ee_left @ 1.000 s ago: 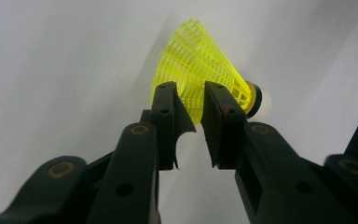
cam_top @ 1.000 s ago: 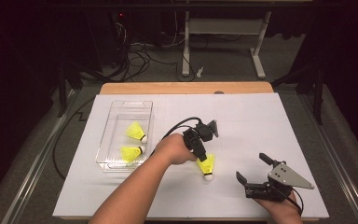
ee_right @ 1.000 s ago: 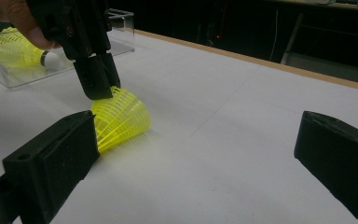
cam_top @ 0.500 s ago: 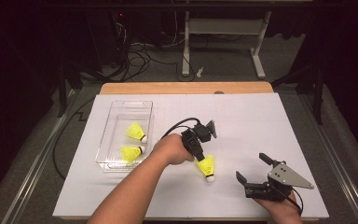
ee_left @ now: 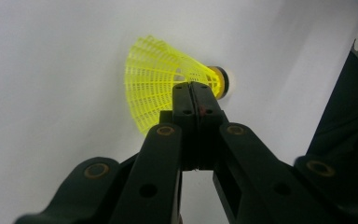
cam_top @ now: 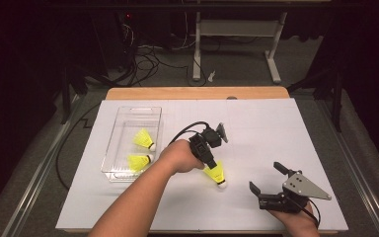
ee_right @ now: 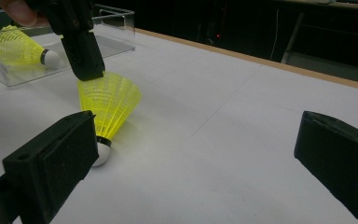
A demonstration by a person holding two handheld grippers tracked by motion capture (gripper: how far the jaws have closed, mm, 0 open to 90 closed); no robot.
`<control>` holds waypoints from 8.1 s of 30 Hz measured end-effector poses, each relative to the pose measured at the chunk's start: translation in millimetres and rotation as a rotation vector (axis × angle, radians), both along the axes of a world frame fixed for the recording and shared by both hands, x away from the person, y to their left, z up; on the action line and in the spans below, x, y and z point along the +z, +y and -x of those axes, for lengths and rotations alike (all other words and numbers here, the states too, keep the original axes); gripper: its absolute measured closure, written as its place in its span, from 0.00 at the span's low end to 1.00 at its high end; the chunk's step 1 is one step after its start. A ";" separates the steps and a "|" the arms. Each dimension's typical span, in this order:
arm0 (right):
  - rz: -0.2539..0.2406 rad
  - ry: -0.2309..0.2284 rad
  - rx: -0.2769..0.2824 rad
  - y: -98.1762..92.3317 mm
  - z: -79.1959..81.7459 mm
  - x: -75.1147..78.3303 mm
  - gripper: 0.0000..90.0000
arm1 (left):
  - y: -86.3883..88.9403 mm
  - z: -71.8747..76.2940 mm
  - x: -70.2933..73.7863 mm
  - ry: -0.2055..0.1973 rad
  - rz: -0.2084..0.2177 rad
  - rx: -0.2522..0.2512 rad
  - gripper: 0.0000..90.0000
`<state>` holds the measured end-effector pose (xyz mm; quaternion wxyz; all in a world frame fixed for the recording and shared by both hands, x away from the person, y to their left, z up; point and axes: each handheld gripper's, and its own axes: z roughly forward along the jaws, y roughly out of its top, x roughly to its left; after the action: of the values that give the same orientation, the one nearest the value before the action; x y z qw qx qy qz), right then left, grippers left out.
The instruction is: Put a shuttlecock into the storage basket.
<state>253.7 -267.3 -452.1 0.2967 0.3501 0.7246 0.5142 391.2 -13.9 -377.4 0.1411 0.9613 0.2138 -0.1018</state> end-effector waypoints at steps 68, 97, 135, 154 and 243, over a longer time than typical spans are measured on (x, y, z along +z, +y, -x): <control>0.006 0.000 0.004 1.6 -0.2 -0.6 0.00 | 115.4 7.0 53.0 -0.088 -0.011 0.188 1.00; 0.011 0.004 0.008 3.0 -0.7 -1.3 0.00 | 164.4 7.4 92.3 -0.155 -0.028 0.278 1.00; 0.017 0.009 0.010 5.6 -1.3 -2.7 0.00 | 218.7 9.0 87.6 -0.147 -0.046 0.388 1.00; 0.019 0.006 0.012 6.7 -1.0 -2.3 0.00 | 219.9 26.6 60.4 -0.097 -0.053 0.373 1.00; 0.016 0.008 0.009 6.4 0.2 -1.8 0.00 | 233.6 32.3 8.7 -0.017 -0.101 0.419 0.91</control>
<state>253.5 -260.9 -453.8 0.2943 0.3463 0.7313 0.5085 358.9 219.7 -368.7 0.1124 0.9024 0.4128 -0.0511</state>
